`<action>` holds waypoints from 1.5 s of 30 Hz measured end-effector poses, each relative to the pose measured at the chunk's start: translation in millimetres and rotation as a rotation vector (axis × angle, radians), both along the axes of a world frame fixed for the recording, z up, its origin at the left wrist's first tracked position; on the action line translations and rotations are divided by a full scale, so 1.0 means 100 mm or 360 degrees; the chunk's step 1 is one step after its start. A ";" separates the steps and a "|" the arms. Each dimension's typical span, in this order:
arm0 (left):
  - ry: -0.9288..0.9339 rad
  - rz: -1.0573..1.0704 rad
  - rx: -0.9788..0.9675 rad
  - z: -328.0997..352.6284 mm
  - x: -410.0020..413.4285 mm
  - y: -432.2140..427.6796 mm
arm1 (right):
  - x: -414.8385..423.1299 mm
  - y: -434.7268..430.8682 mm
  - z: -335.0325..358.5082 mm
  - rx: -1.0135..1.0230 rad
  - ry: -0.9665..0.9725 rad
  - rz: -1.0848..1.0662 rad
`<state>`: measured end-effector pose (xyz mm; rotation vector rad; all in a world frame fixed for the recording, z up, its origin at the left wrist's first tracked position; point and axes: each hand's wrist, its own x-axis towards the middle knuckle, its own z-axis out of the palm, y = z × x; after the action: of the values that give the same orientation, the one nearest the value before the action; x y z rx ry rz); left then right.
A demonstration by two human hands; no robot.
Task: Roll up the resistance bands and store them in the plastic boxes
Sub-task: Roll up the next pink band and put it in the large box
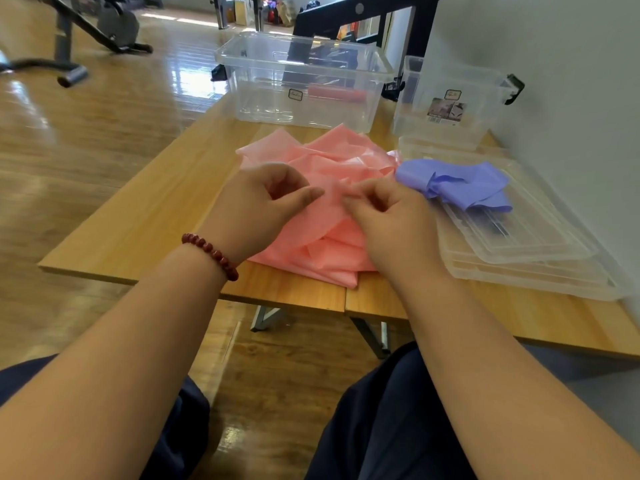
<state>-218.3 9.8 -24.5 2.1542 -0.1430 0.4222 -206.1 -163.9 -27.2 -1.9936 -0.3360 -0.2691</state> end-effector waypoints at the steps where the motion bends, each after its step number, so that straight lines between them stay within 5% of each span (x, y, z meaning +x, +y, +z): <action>1: 0.0099 -0.0068 0.0027 0.00 0.00 0.02 | 0.02 -0.02 0.02 0.0098 -0.0004 -0.0093; 4: 0.0304 -0.0157 0.0200 -0.03 0.02 0.09 | 0.07 -0.14 0.11 0.0352 -0.0056 -0.0254; 8: 0.0095 -0.0113 -0.0120 -0.03 0.01 0.01 | 0.08 -0.19 0.12 0.0535 -0.0077 -0.0302; 10: 0.0024 -0.0138 -0.0192 -0.02 0.00 -0.09 | 0.04 -0.18 0.08 0.0576 0.0023 -0.0067; 13: -0.0062 -0.0153 -0.0198 -0.02 -0.02 -0.16 | 0.00 -0.16 0.02 0.0011 0.0101 0.0269; 15: -0.0123 -0.0082 -0.0178 -0.04 0.01 -0.13 | 0.03 -0.20 0.00 -0.0214 -0.0037 0.0055; 21: -0.0074 -0.0122 0.0266 -0.13 0.03 -0.13 | 0.15 -0.52 0.13 0.0399 -0.0231 -0.0860; 26: 0.0267 -0.0284 0.0656 -0.19 0.06 -0.31 | 0.13 -0.64 0.14 0.0489 -0.0085 -0.0927; 30: 0.0284 -0.0323 0.0652 -0.17 0.10 -0.32 | 0.09 -0.64 0.14 0.0312 0.0030 -0.0579; 34: 0.0205 -0.0326 0.0560 -0.10 0.11 -0.28 | 0.09 -0.65 0.09 -0.0608 0.0272 -0.0280; 36: 0.0167 -0.0299 0.0417 -0.07 0.06 -0.30 | 0.12 -0.67 0.05 -0.0736 0.0140 -0.0344; 38: 0.0188 -0.0401 0.0407 -0.04 -0.03 -0.38 | 0.14 -0.69 0.05 -0.0523 -0.0035 -0.0461; 40: 0.0294 -0.0533 0.0778 -0.07 -0.12 -0.49 | 0.14 -0.71 0.09 -0.0170 -0.0069 -0.0555; 42: 0.0378 -0.0531 0.1138 -0.16 -0.14 -0.53 | 0.12 -0.71 0.13 0.0145 -0.0003 -0.0603; 45: 0.0463 -0.0356 0.1256 -0.22 -0.02 -0.42 | 0.11 -0.70 0.14 0.0553 0.0131 -0.0646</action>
<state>-220.2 -32.2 -47.0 2.8969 -0.4376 -0.1151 -195.5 -233.9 -13.0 -1.7069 0.1657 -0.4657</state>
